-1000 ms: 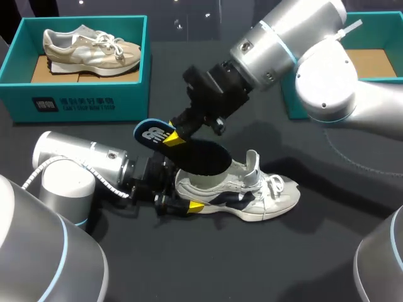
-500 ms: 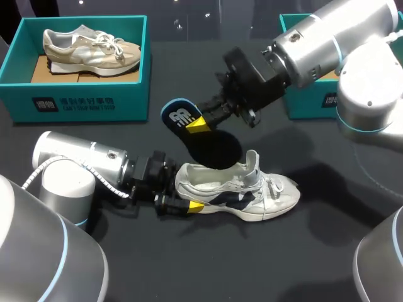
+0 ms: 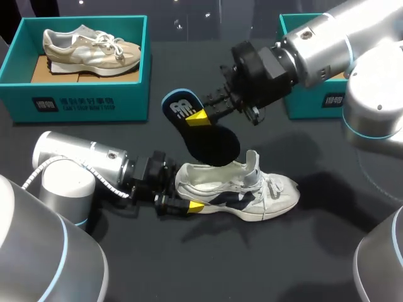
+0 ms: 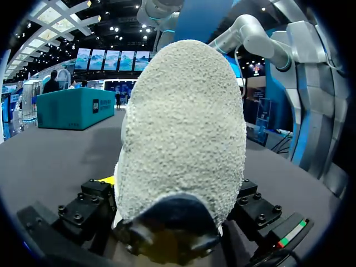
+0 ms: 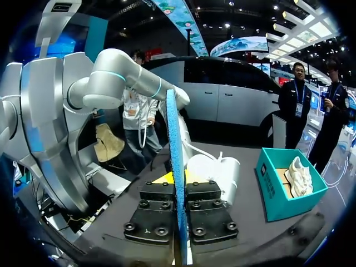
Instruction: Take the shoe out of the shoebox, open the shoe tongue, remove and reinsert the insole, then place the shoe into the shoebox
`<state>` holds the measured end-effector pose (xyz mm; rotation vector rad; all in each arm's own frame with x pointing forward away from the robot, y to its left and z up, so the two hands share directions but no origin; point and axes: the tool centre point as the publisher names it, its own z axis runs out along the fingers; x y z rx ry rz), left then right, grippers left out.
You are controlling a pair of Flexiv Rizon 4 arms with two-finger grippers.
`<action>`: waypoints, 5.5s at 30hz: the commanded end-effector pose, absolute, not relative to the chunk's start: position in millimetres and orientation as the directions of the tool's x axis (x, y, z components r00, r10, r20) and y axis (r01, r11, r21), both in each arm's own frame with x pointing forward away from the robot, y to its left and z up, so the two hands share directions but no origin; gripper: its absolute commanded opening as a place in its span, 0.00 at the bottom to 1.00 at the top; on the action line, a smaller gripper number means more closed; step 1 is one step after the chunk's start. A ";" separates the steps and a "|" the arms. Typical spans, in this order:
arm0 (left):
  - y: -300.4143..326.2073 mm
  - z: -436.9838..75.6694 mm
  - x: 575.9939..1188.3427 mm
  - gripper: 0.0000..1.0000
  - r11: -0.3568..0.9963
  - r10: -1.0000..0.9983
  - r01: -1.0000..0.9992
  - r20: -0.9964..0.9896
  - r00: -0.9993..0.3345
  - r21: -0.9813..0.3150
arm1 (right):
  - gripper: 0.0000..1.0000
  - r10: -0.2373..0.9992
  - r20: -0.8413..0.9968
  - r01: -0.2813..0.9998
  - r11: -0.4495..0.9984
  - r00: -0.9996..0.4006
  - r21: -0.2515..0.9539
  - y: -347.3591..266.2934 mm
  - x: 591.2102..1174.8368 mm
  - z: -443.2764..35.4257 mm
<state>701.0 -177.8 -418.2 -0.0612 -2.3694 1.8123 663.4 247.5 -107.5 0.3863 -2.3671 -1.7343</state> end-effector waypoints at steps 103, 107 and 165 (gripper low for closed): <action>-118.0 -377.6 705.9 1.00 0.721 0.169 0.151 -0.039 -0.985 -0.677 | 0.00 0.053 0.385 0.386 -0.001 -0.921 0.923 177.2 567.4 -58.0; -112.5 -380.1 708.5 1.00 0.777 0.165 0.139 -0.015 -0.986 -0.614 | 0.00 0.053 0.385 0.386 -0.001 -0.921 0.923 177.2 567.4 -58.0; -114.9 -347.5 719.8 1.00 0.975 0.173 0.156 0.104 -0.979 -0.157 | 0.00 0.053 0.385 0.386 -0.001 -0.921 0.923 177.2 567.4 -58.0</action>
